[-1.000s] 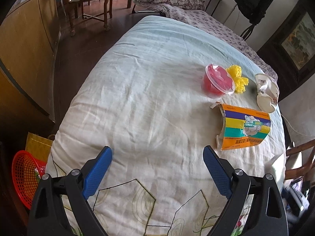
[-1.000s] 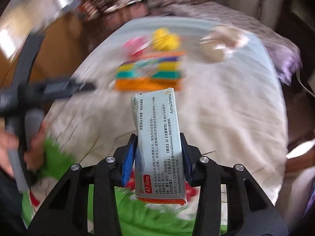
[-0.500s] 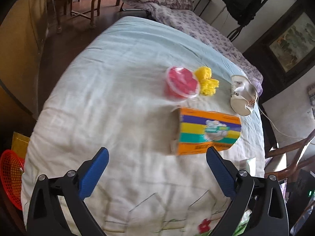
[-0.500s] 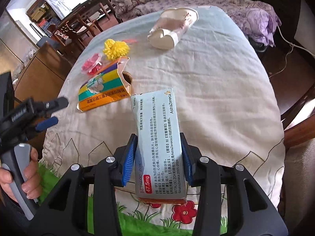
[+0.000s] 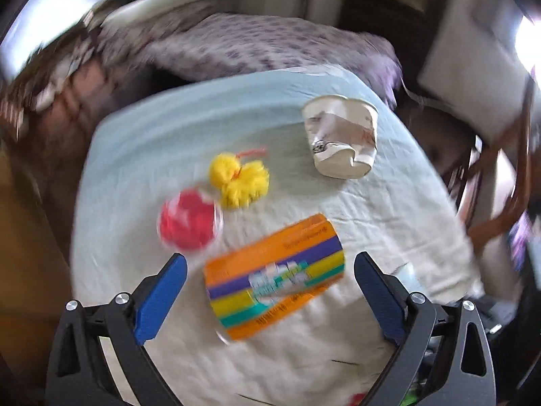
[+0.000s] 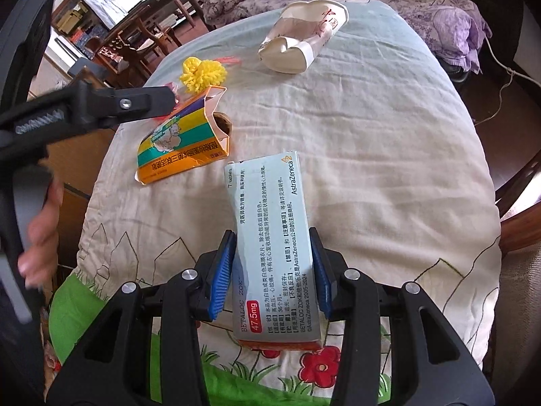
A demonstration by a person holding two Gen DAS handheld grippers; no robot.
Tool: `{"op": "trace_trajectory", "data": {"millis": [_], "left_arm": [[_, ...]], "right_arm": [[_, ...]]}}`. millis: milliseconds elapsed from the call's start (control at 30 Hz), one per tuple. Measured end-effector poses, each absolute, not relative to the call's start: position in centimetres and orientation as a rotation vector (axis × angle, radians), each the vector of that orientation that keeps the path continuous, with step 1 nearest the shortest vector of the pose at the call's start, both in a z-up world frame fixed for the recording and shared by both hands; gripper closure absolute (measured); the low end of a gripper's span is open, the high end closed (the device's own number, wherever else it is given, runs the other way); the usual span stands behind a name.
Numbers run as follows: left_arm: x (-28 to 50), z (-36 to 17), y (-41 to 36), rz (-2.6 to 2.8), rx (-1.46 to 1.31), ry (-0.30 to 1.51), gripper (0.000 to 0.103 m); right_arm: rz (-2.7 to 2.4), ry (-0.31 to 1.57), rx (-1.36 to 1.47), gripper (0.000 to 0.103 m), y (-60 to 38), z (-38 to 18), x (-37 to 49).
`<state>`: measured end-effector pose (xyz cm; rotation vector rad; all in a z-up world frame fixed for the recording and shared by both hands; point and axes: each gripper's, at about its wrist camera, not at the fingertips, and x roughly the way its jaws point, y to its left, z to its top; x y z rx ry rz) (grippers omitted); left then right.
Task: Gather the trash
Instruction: 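Grasp the clear cup of red tissue with the left tool while the right tool holds the box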
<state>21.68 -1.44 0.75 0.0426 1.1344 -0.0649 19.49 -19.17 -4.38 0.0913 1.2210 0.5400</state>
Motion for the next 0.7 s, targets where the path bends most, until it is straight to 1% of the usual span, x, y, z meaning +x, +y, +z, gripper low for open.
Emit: {"op": "trace_trajectory", "data": {"millis": [133,300,467,700], "left_arm": [[22.9,0.0,-1.9,-0.13,0.118,1.141,0.006],[24.4,-0.4,-0.9,-0.147,0.069,1.146,0.006],[25.4,0.3,2.4,-0.048,-0.052,1.109,0.006],[27.0,-1.7,5.2,0.053,-0.088,1.157,0.006]], "right_arm": [[0.542,1.222,0.091,0.06,-19.2,-4.4,19.6],[0.544,1.224,0.092,0.059,-19.2,-4.5,19.6],[0.55,1.226,0.09,0.058,-19.1,-4.6,19.7],[0.553,1.227,0.092,0.058,-19.0,-4.6,19.7]]}}
